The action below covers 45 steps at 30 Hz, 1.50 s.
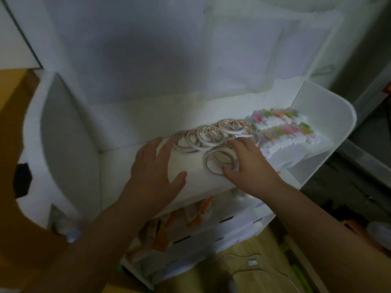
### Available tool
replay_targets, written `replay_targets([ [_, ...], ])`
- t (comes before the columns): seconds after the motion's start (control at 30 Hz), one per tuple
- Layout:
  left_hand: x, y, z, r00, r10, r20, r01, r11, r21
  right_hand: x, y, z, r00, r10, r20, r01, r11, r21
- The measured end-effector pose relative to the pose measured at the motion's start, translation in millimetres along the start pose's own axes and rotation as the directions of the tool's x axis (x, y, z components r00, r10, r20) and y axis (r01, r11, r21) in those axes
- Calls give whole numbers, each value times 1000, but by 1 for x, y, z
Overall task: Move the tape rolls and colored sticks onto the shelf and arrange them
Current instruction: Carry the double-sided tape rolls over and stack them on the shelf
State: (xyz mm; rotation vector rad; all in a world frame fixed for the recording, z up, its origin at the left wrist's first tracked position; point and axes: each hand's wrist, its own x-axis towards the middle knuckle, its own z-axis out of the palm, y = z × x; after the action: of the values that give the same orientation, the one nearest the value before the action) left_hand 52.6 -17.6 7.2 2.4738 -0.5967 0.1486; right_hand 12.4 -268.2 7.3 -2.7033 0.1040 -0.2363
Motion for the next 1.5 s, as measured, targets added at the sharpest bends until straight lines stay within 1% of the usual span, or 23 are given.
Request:
replay_targets([
  [0.2, 22, 14, 16, 997, -55, -47, 58, 996, 68, 83, 23, -1, 983, -146, 110, 149, 989, -23],
  [0.27, 29, 20, 25, 996, -65, -57, 70, 994, 85, 108, 29, 0, 964, -164, 208, 187, 978, -96],
  [0.33, 35, 25, 32, 995, -82, -61, 88, 990, 108, 133, 36, 3, 919, -195, 343, 273, 942, -195],
  [0.4, 40, 27, 39, 992, -102, -74, 111, 985, 133, 153, 40, 5, 858, -220, 465, 362, 899, -244],
  [0.5, 47, 33, 46, 986, -134, -95, 148, 974, 170, 173, 39, 4, 777, -231, 586, 411, 890, -194],
  [0.6, 51, 39, 49, 976, -185, -110, 202, 964, 175, 182, 41, 3, 714, -299, 633, 485, 863, -139],
  [0.67, 53, 44, 50, 971, -203, -126, 224, 957, 184, 187, 43, 3, 703, -344, 622, 522, 844, -123],
  [0.77, 53, 48, 51, 961, -241, -138, 266, 943, 199, 192, 45, 5, 704, -356, 615, 536, 834, -130],
  [0.83, 51, 50, 50, 952, -268, -150, 295, 933, 206, 194, 45, 7, 699, -389, 600, 549, 830, -102],
  [0.93, 50, 53, 50, 940, -303, -157, 333, 916, 225, 192, 43, 4, 704, -481, 522, 559, 829, 10],
  [1.0, 50, 54, 49, 935, -315, -163, 347, 907, 239, 190, 42, -2, 726, -523, 447, 536, 837, 109],
  [1.1, 54, 56, 50, 937, -312, -159, 344, 905, 252, 182, 47, -16, 767, -527, 365, 491, 849, 194],
  [1.27, 75, 71, 60, 950, -279, -138, 307, 912, 272, 157, 78, -35, 841, -485, 240, 465, 874, 137],
  [1.33, 91, 76, 69, 939, -320, -128, 343, 895, 285, 143, 94, -42, 865, -466, 186, 455, 885, 99],
  [1.4, 109, 80, 78, 921, -372, -118, 391, 873, 291, 129, 108, -49, 885, -437, 162, 430, 900, 76],
  [1.5, 134, 81, 93, 914, -403, -46, 394, 853, 342, 109, 127, -59, 901, -417, 116, 408, 908, 97],
])
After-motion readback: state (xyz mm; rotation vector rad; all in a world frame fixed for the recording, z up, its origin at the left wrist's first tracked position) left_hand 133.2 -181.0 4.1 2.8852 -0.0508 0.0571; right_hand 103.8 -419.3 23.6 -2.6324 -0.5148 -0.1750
